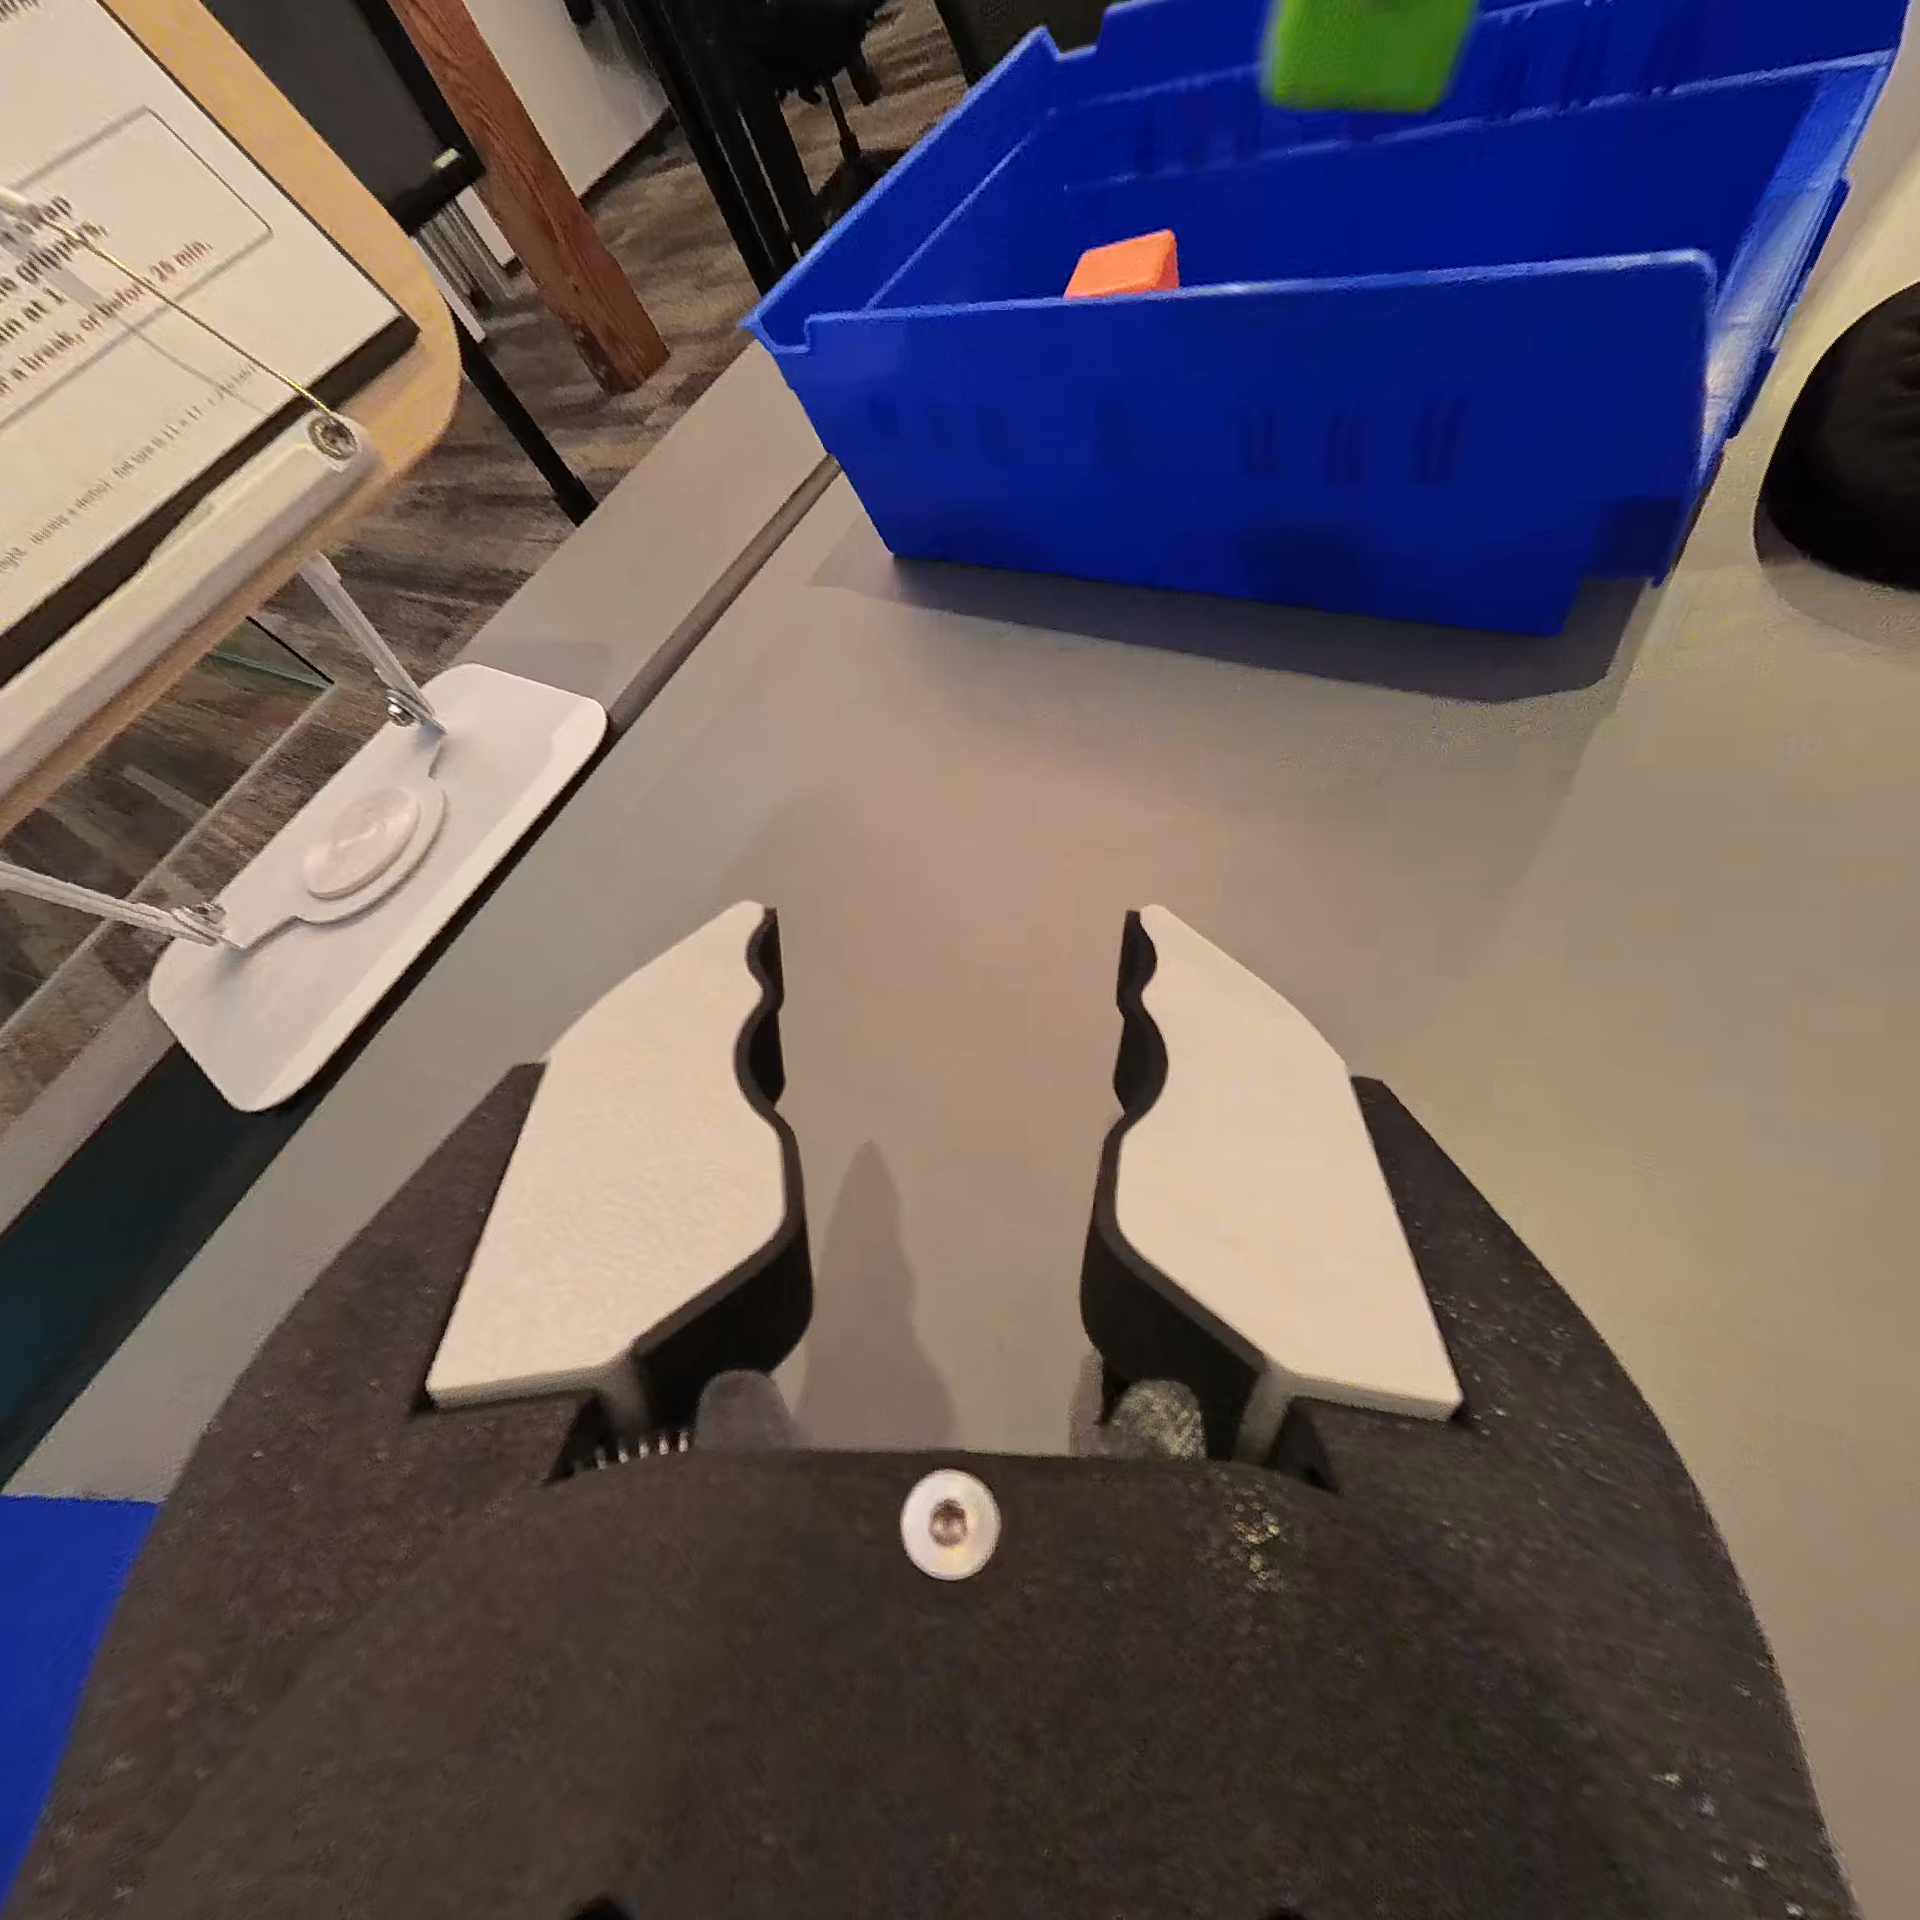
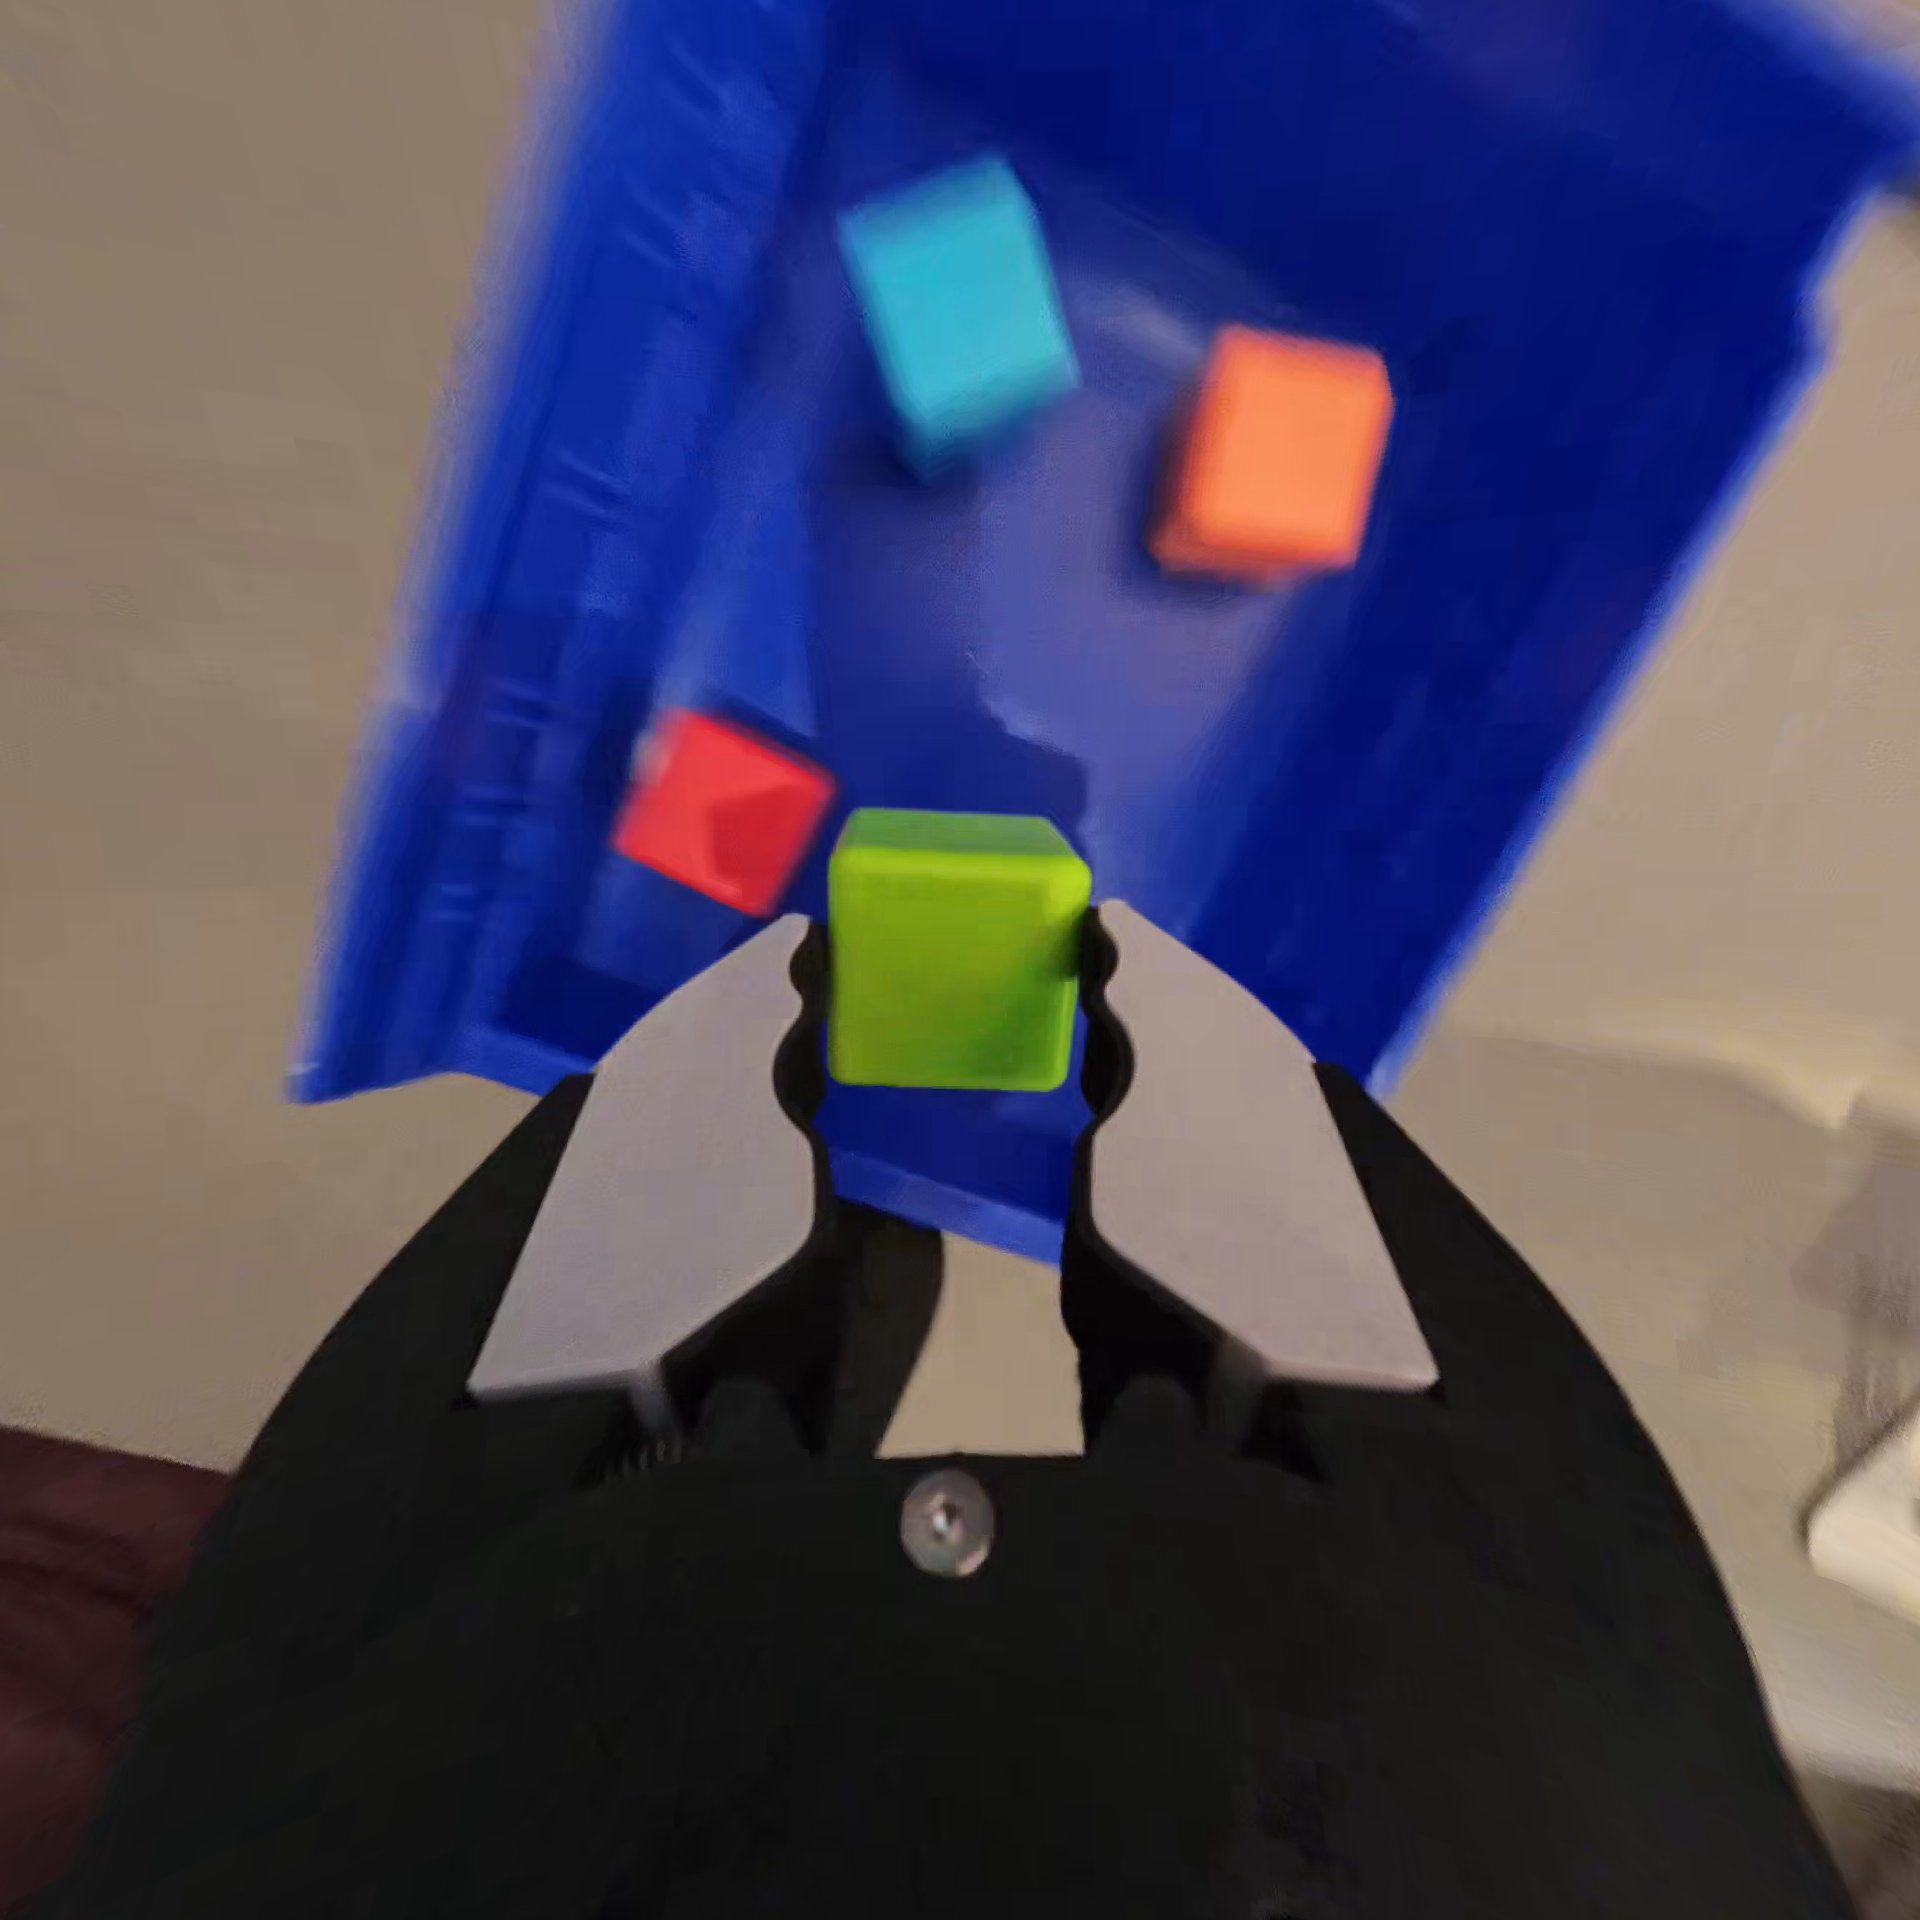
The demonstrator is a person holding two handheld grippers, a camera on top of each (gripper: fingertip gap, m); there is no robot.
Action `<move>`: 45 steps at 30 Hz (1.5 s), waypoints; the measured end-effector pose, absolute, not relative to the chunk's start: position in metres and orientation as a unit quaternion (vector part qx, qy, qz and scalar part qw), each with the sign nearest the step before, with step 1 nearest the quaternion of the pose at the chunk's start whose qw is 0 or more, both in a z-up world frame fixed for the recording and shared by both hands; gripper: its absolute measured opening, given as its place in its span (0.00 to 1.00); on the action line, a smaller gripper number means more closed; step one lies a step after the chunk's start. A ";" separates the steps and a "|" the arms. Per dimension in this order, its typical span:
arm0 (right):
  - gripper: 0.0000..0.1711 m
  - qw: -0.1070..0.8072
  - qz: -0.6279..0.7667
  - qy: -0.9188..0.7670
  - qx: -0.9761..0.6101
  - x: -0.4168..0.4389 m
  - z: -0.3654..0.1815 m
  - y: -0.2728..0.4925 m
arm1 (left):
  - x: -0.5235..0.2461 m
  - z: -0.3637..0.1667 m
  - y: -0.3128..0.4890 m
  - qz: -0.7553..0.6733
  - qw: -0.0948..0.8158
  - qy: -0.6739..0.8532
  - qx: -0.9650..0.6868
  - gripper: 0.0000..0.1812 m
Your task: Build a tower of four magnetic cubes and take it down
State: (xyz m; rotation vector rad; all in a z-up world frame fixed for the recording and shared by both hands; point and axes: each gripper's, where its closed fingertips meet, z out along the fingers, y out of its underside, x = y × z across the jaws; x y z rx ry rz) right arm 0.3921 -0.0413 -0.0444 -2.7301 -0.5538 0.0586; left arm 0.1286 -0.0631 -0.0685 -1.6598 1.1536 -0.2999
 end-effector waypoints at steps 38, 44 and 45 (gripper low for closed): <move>0.06 0.163 0.037 -0.032 -0.985 0.509 -0.107 -0.005 | -0.239 0.004 -0.017 0.112 0.366 0.121 -0.916 0.41; 0.04 0.157 0.061 -0.017 -0.986 0.501 -0.110 -0.005 | -0.280 -0.052 -0.015 0.071 0.281 0.061 -0.955 0.33; 0.04 0.156 0.057 -0.019 -0.986 0.501 -0.110 -0.006 | -0.288 -0.058 -0.016 0.086 0.266 0.052 -0.959 0.33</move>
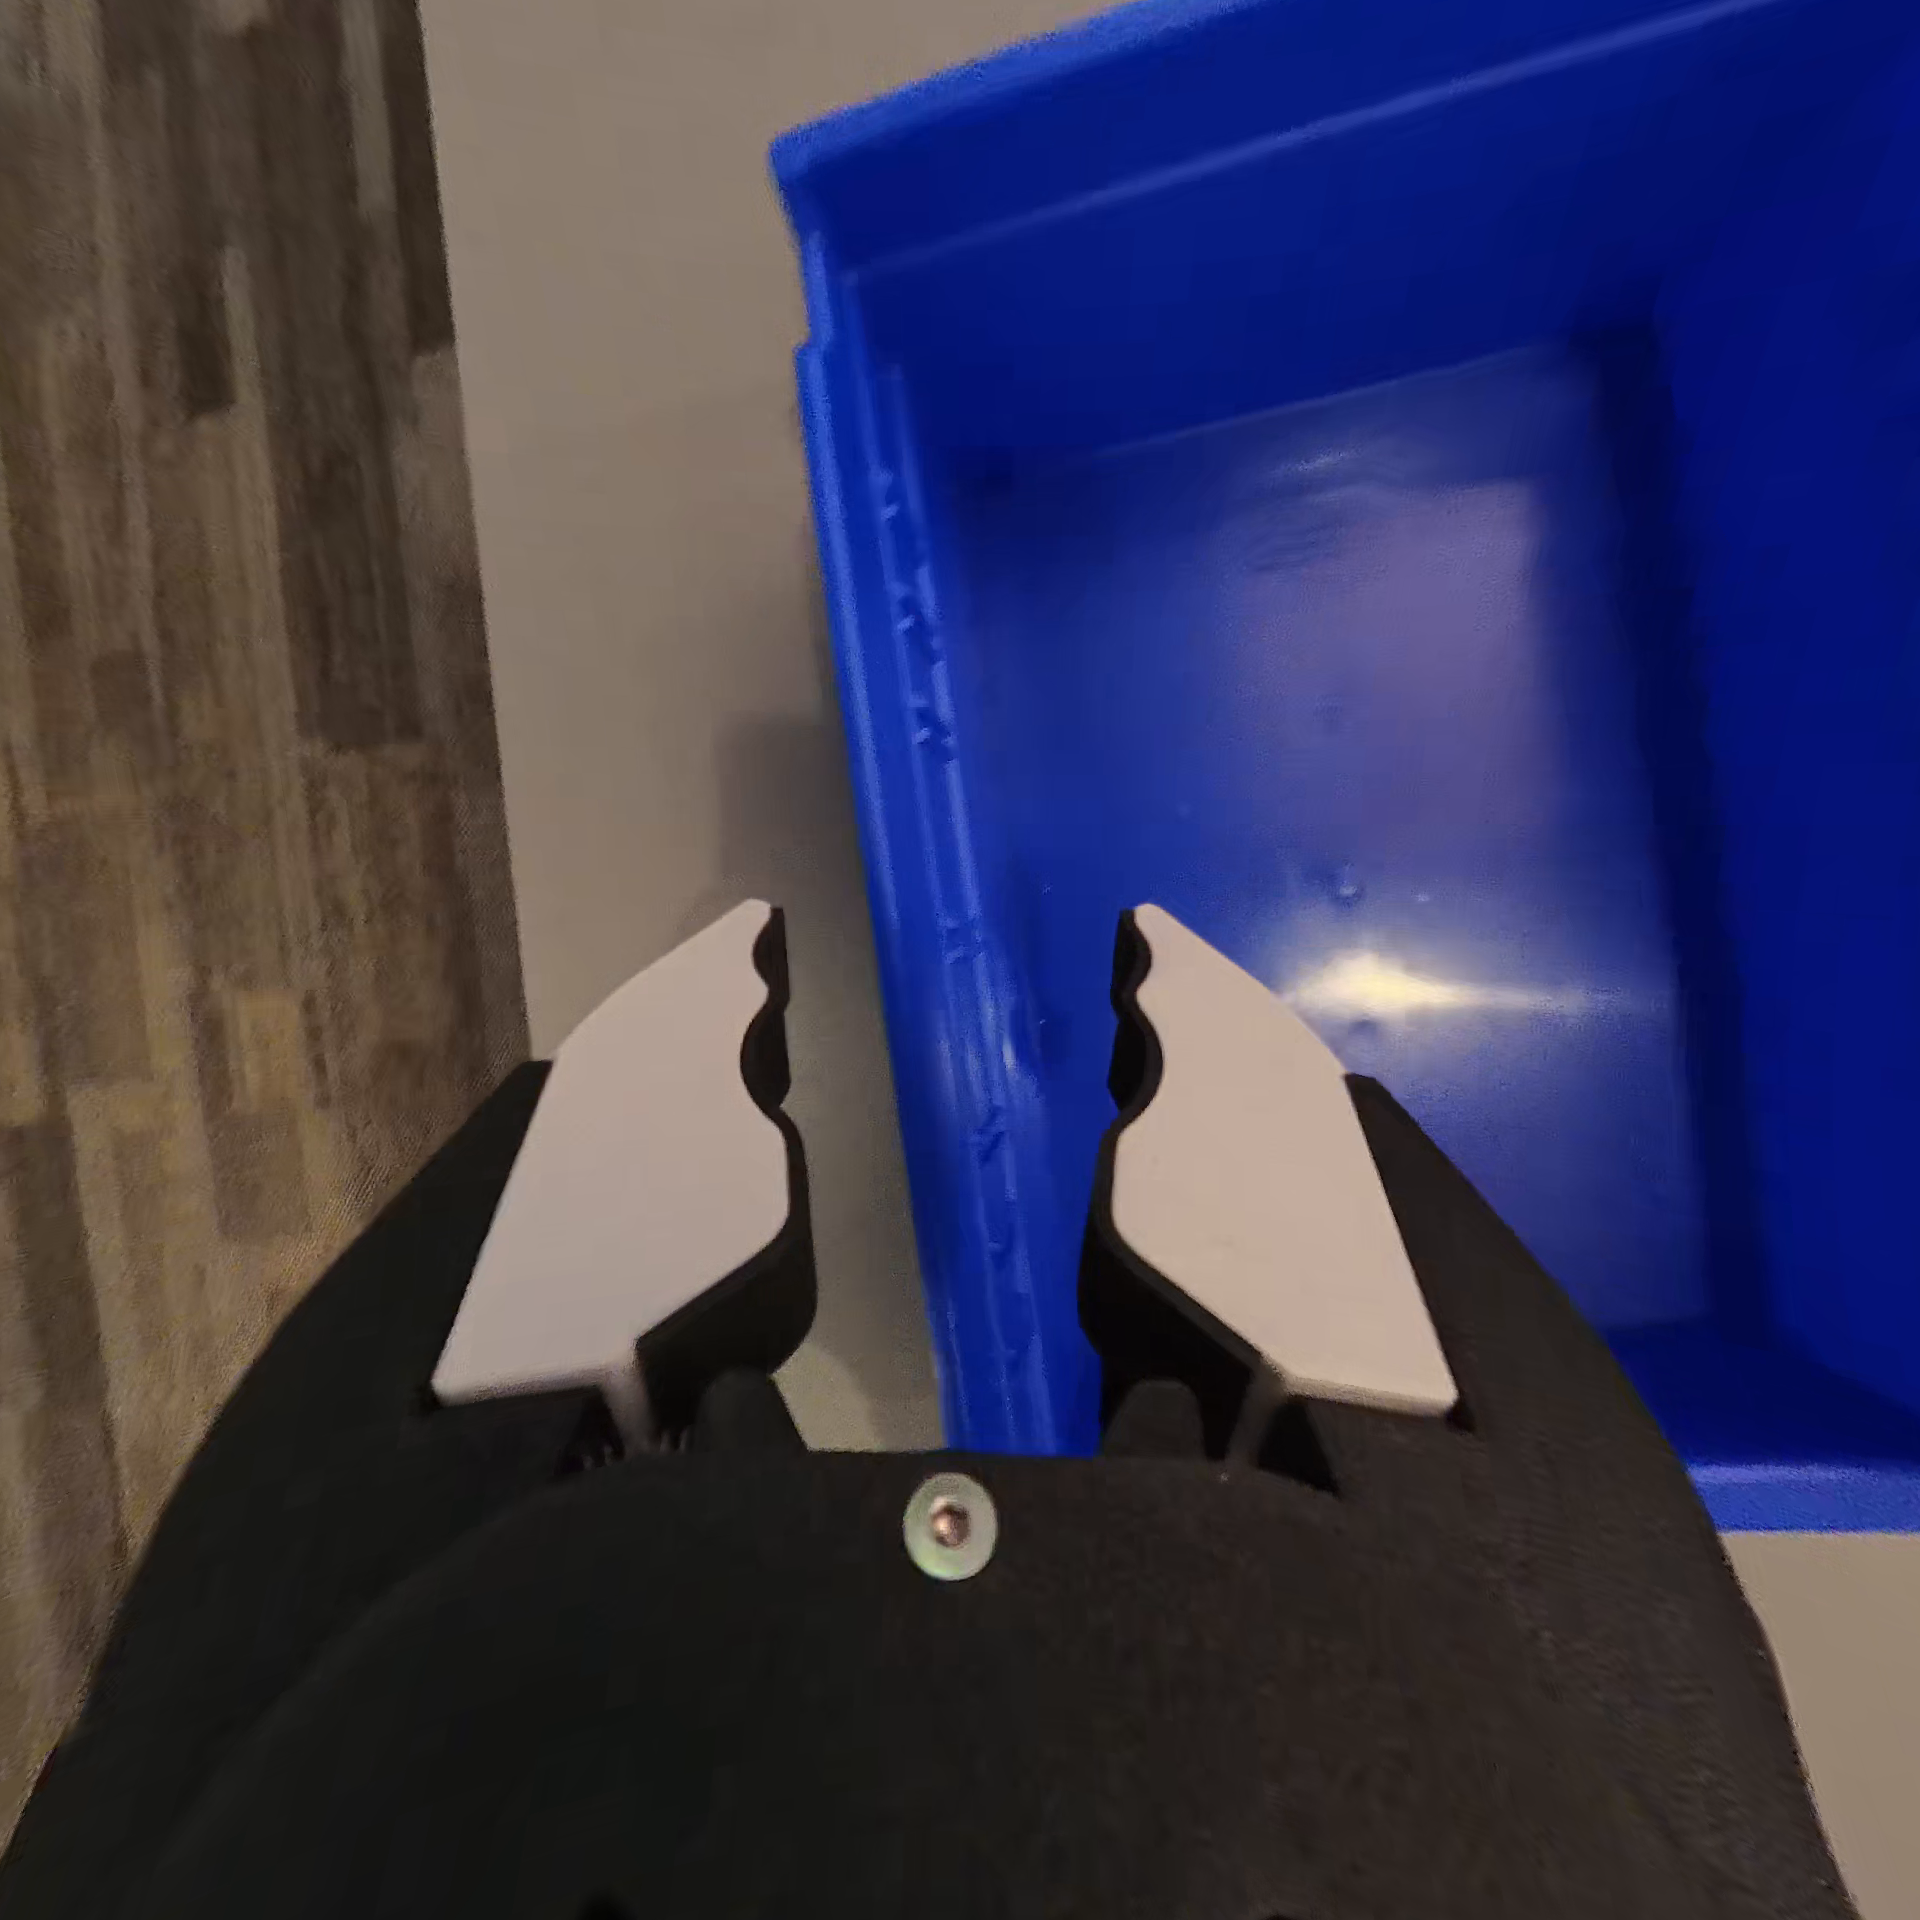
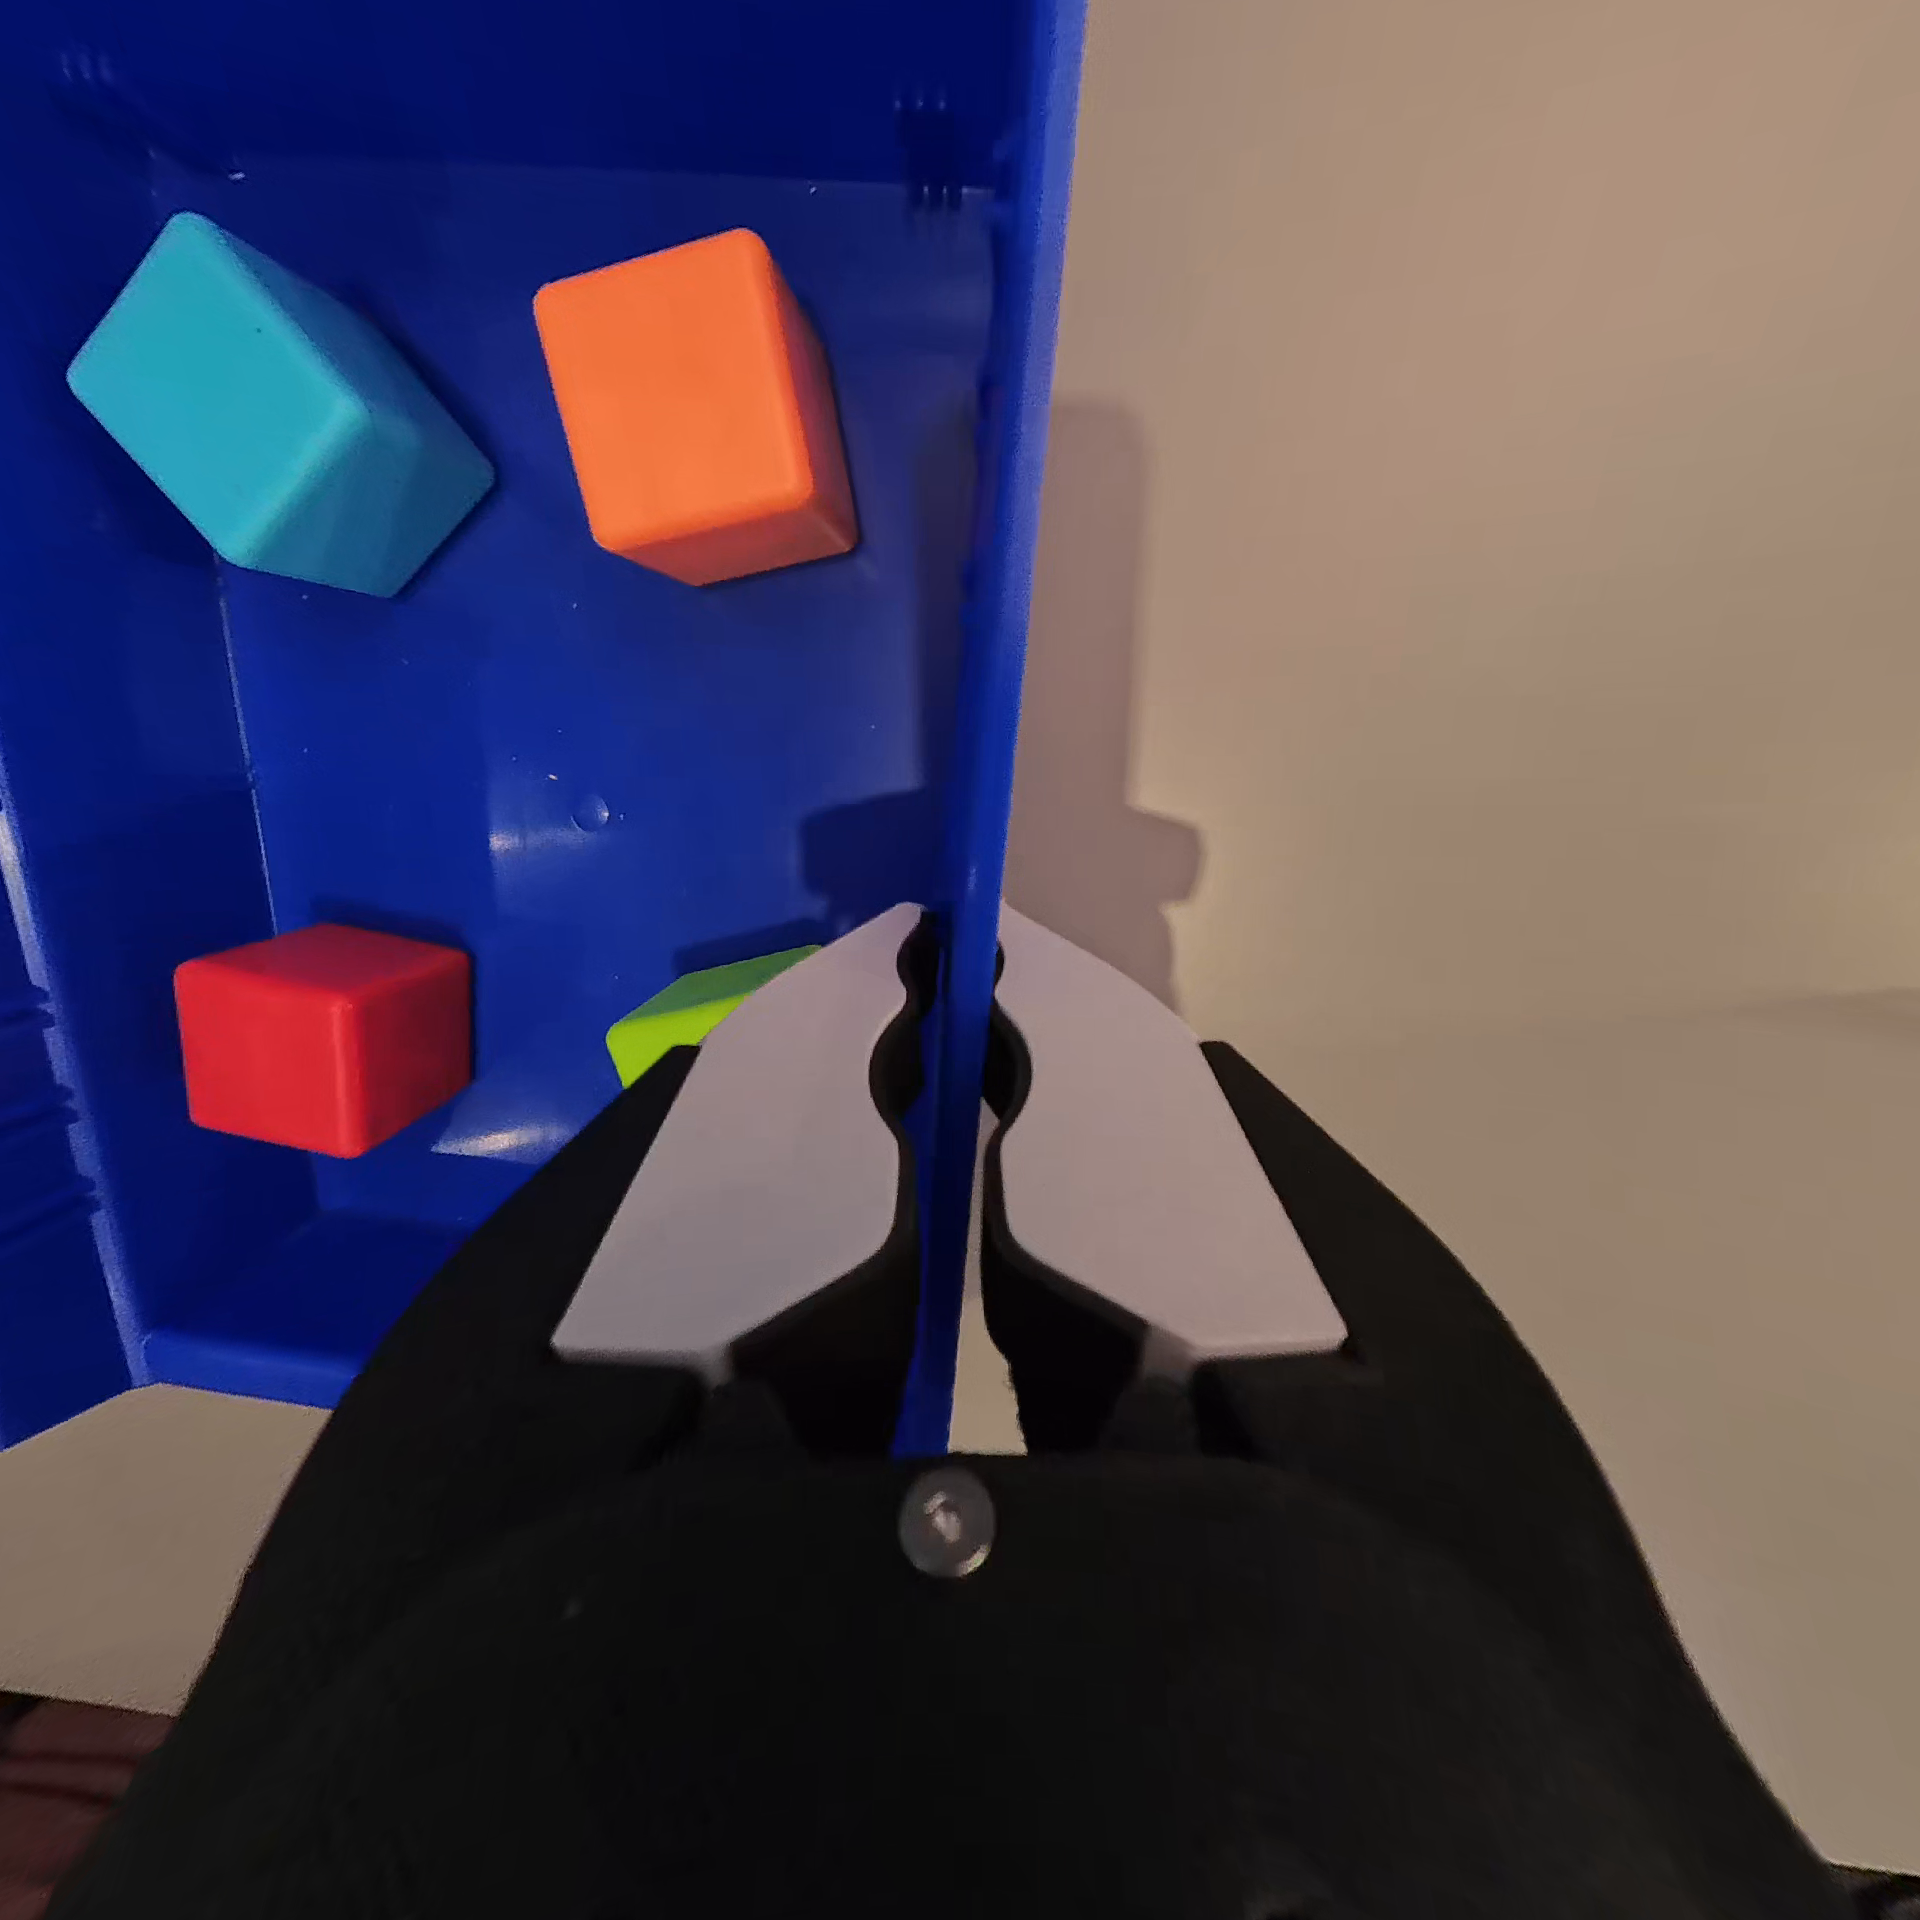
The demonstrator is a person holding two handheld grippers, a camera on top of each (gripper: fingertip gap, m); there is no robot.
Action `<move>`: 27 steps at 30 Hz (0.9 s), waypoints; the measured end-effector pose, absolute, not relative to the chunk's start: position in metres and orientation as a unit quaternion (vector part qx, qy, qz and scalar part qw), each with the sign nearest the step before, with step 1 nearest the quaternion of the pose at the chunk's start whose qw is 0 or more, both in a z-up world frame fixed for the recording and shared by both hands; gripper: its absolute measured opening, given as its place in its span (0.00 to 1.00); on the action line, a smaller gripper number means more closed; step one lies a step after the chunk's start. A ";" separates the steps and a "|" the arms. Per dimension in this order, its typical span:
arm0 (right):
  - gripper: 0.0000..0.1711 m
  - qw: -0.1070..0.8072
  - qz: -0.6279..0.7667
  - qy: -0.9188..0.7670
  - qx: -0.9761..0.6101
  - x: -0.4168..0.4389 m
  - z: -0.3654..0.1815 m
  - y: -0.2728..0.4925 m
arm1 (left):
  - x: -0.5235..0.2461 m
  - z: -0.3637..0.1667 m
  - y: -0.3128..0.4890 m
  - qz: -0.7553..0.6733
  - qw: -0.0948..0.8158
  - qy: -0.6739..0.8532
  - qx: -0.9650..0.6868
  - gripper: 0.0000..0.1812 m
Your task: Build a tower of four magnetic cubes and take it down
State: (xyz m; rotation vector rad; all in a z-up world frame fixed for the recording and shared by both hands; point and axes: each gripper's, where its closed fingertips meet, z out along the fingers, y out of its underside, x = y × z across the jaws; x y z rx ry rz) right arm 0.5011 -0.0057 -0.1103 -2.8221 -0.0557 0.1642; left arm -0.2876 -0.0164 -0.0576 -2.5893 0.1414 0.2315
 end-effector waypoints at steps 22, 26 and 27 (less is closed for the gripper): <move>0.04 0.095 0.076 -0.102 -0.987 0.411 -0.110 -0.011 | -0.186 -0.108 -0.019 -0.020 0.144 0.115 -0.983 0.05; 0.04 0.088 0.076 -0.129 -0.985 0.370 -0.110 -0.011 | -0.145 -0.111 -0.006 -0.009 0.170 0.149 -0.974 0.05; 0.04 0.087 0.074 -0.137 -0.984 0.361 -0.110 -0.012 | -0.136 -0.112 -0.006 -0.010 0.173 0.160 -0.972 0.05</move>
